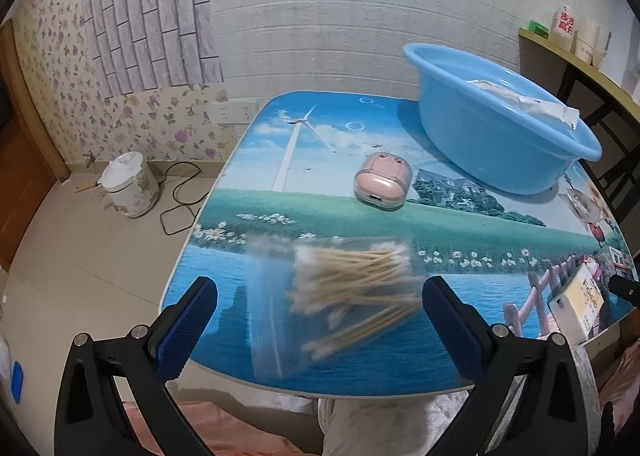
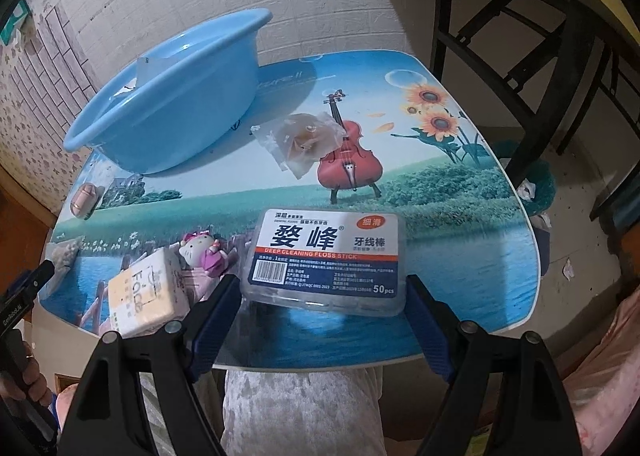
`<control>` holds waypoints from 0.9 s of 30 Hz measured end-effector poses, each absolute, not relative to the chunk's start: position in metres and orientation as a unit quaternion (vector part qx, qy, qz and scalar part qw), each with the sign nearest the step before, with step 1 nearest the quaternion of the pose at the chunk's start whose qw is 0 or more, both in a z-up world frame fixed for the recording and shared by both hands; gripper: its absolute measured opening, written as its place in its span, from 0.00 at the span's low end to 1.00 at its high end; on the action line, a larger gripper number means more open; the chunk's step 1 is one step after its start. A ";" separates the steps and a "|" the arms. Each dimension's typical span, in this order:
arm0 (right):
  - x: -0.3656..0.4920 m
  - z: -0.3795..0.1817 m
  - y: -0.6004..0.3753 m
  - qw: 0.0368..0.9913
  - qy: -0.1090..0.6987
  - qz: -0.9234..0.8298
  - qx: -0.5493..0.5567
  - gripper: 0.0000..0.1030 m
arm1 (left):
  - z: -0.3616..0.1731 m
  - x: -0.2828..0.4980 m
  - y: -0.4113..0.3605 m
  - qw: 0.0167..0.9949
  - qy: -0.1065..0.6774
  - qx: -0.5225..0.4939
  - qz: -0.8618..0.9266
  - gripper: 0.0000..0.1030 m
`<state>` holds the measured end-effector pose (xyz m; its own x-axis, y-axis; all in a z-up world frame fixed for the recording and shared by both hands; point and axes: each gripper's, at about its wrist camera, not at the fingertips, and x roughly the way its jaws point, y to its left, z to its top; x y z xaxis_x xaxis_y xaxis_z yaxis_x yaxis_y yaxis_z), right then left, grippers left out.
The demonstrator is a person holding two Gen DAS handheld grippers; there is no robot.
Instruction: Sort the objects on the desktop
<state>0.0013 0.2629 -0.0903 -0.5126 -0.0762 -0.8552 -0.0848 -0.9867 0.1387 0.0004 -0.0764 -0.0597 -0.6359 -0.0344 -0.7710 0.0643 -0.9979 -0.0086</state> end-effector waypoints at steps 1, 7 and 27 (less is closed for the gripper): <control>0.001 -0.091 0.263 0.003 0.082 0.865 -0.494 0.81 | -0.060 0.000 -0.075 0.024 0.017 0.425 -0.905 1.00; -0.002 -0.093 0.262 0.010 0.076 0.868 -0.491 0.84 | -0.064 -0.003 -0.069 0.014 0.027 0.431 -0.902 1.00; -0.018 -0.100 0.255 0.047 0.068 0.871 -0.484 0.90 | -0.085 -0.015 -0.062 0.065 0.039 0.446 -0.892 1.00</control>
<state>-0.0182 0.2545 -0.0997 -0.5277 0.0159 -0.8493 -0.1468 -0.9865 0.0727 -0.0154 -0.0616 -0.0850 -0.5934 -0.0817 -0.8007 0.1505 -0.9885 -0.0107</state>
